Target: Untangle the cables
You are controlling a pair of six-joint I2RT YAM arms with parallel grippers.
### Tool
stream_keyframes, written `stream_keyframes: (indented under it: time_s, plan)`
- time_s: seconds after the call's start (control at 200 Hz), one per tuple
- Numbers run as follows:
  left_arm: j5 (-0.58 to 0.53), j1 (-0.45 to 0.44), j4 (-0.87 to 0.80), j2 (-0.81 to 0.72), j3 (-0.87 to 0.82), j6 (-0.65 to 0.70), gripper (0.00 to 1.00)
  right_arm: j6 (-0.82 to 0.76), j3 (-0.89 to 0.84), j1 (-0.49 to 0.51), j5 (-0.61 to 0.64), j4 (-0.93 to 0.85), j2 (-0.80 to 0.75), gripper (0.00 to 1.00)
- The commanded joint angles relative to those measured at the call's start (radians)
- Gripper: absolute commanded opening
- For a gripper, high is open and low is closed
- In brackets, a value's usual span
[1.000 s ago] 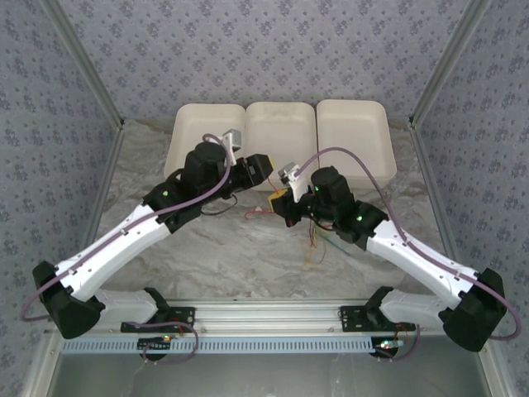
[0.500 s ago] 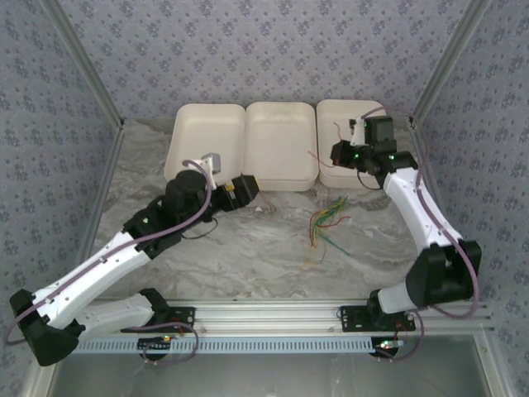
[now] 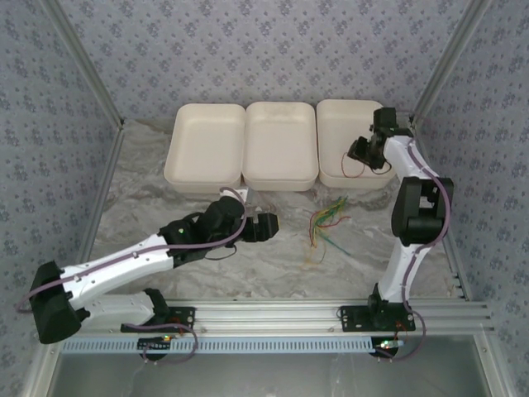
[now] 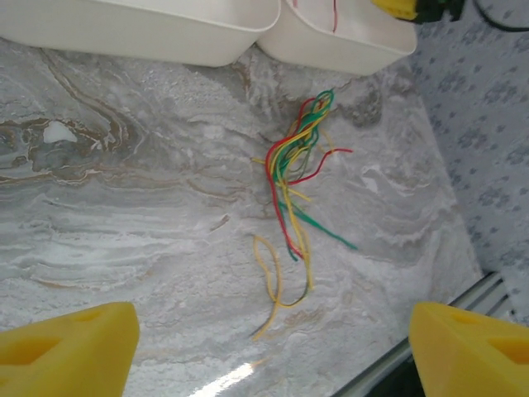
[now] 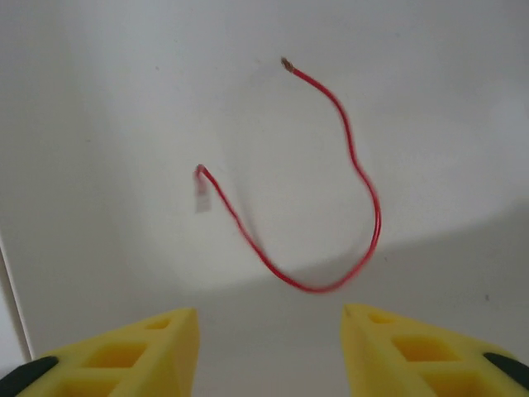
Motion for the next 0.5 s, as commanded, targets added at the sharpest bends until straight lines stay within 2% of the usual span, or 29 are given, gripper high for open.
stream_keyframes:
  time_s: [0.0, 0.07, 0.16, 0.255, 0.37, 0.495]
  plan:
    - [-0.013, -0.011, 0.051, 0.060, -0.019, 0.012, 0.81, 0.038, -0.111, 0.031, 0.075, 0.046, -0.215, 0.54]
    - [0.015, -0.013, 0.096, 0.117, -0.028, 0.007, 0.80, 0.076, -0.234, 0.051, 0.099, 0.079, -0.351, 0.57]
    - [0.035, -0.027, 0.148, 0.204, -0.022, 0.002, 0.75, 0.154, -0.430, 0.077, 0.093, 0.124, -0.525, 0.68]
    - [0.037, -0.053, 0.189, 0.300, 0.009, 0.011, 0.70, 0.227, -0.599, 0.137, 0.088, 0.177, -0.655, 0.71]
    - [0.019, -0.078, 0.226, 0.399, 0.041, 0.005, 0.60, 0.322, -0.711, 0.230, 0.129, 0.195, -0.693, 0.68]
    - [0.007, -0.101, 0.258, 0.454, 0.053, -0.012, 0.56, 0.363, -0.798, 0.238, 0.108, 0.319, -0.652, 0.64]
